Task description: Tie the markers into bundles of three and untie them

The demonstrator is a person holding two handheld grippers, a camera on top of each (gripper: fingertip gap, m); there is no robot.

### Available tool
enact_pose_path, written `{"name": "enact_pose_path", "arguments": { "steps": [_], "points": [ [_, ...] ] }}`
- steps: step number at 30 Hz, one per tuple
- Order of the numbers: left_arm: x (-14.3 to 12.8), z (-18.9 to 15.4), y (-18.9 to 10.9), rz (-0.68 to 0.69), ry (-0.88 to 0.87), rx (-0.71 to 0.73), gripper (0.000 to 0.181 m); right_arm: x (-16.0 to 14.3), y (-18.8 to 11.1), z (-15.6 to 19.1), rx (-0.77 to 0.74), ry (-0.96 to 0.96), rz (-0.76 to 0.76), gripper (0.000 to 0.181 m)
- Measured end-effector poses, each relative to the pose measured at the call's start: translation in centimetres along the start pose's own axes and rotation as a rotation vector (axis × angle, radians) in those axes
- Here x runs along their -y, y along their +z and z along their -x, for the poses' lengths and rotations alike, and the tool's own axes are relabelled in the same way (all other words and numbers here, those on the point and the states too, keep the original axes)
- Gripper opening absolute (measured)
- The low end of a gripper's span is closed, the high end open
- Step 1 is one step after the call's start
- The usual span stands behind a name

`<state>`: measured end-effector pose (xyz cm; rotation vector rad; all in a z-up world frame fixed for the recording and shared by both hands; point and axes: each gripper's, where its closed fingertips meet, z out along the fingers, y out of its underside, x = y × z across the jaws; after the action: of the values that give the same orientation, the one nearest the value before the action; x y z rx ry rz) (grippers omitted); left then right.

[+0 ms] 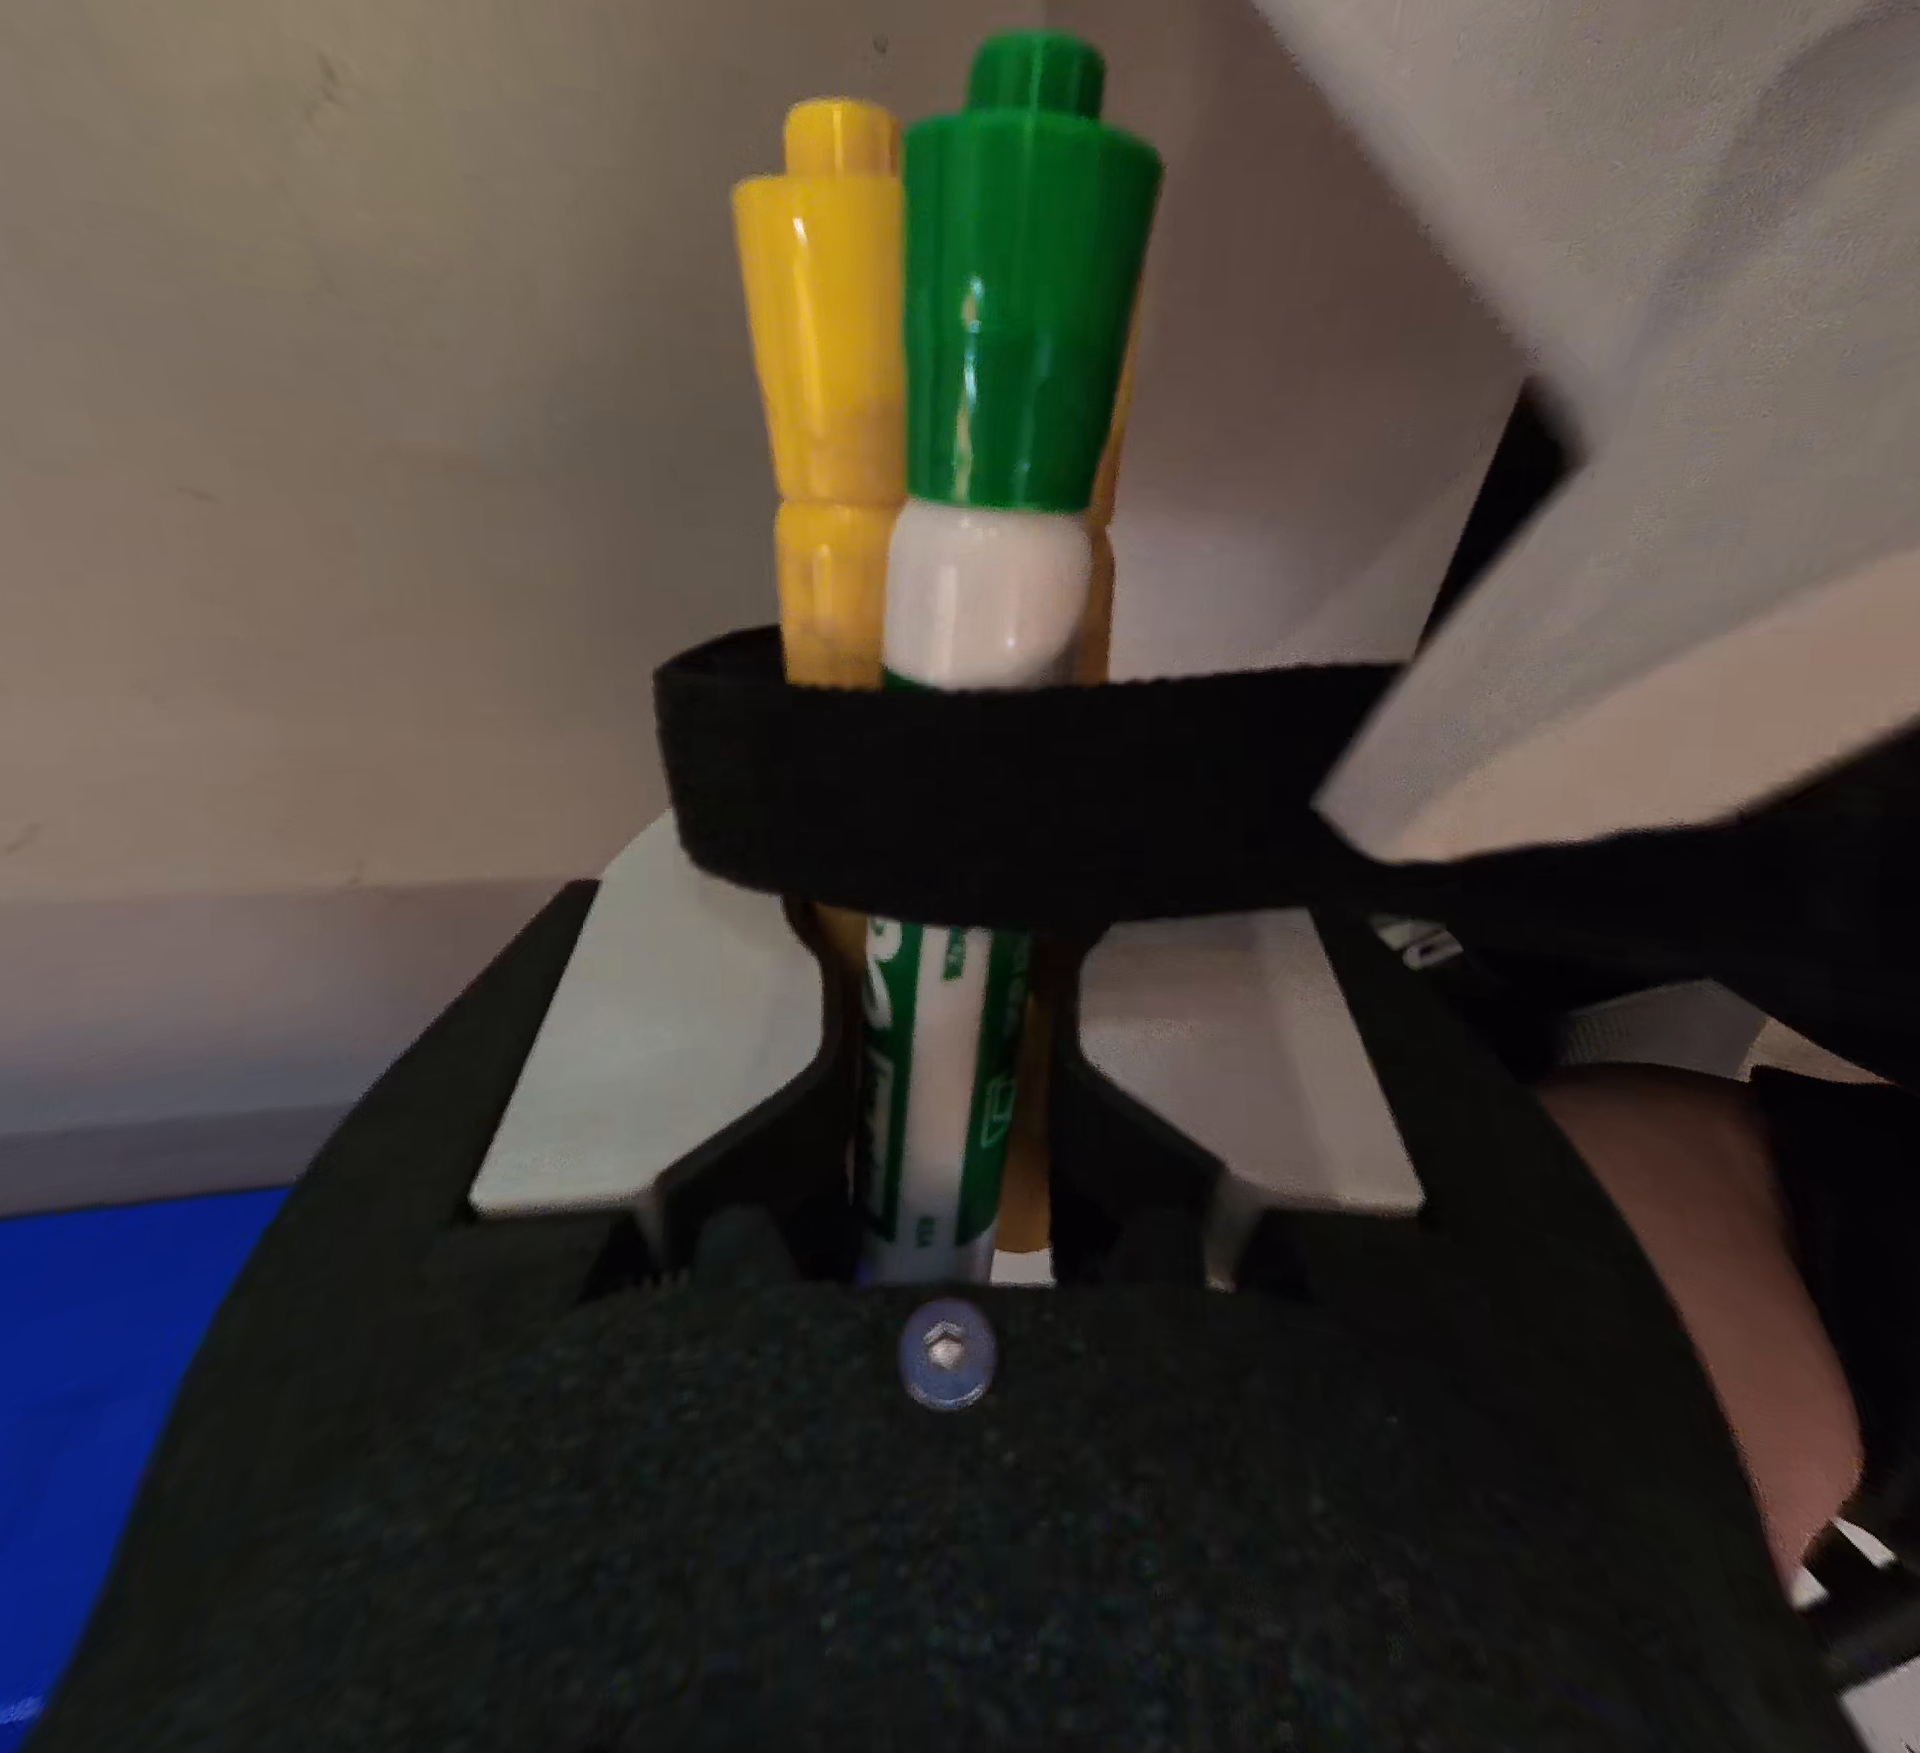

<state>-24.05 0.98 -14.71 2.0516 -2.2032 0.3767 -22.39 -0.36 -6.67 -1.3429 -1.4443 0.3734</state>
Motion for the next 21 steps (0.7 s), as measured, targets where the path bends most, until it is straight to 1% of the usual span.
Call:
{"name": "enact_pose_path", "arguments": {
  "steps": [2, 5, 8, 13, 18, 21],
  "points": [
    [0.1, -0.1, -0.2, -0.006, 0.004, 0.007, 0.043, -0.2, 0.5, 0.3, 0.003, -0.003, 0.032, 0.007],
    [0.2, -0.1, -0.7, -0.02, 0.009, 0.019, 0.041, 0.0, 0.8, 1.0, 0.053, 0.045, 0.035, 0.012],
    [0.1, -0.1, -0.9, -0.018, 0.007, 0.034, 0.041, 0.1, 1.0, 1.1, 0.068, 0.074, 0.038, 0.014],
    [-0.2, 0.0, -1.0, -0.014, -0.001, 0.039, 0.042, 0.2, 1.1, 1.5, 0.097, 0.116, 0.049, 0.026],
    [-0.3, 0.1, -1.1, -0.014, -0.008, 0.046, 0.041, -0.2, 1.3, 1.7, 0.08, 0.123, 0.118, 0.033],
    [-0.4, 0.2, -1.1, -0.013, -0.015, 0.047, 0.041, -0.1, 1.5, 2.0, 0.075, 0.159, 0.13, 0.04]
  ]
}}
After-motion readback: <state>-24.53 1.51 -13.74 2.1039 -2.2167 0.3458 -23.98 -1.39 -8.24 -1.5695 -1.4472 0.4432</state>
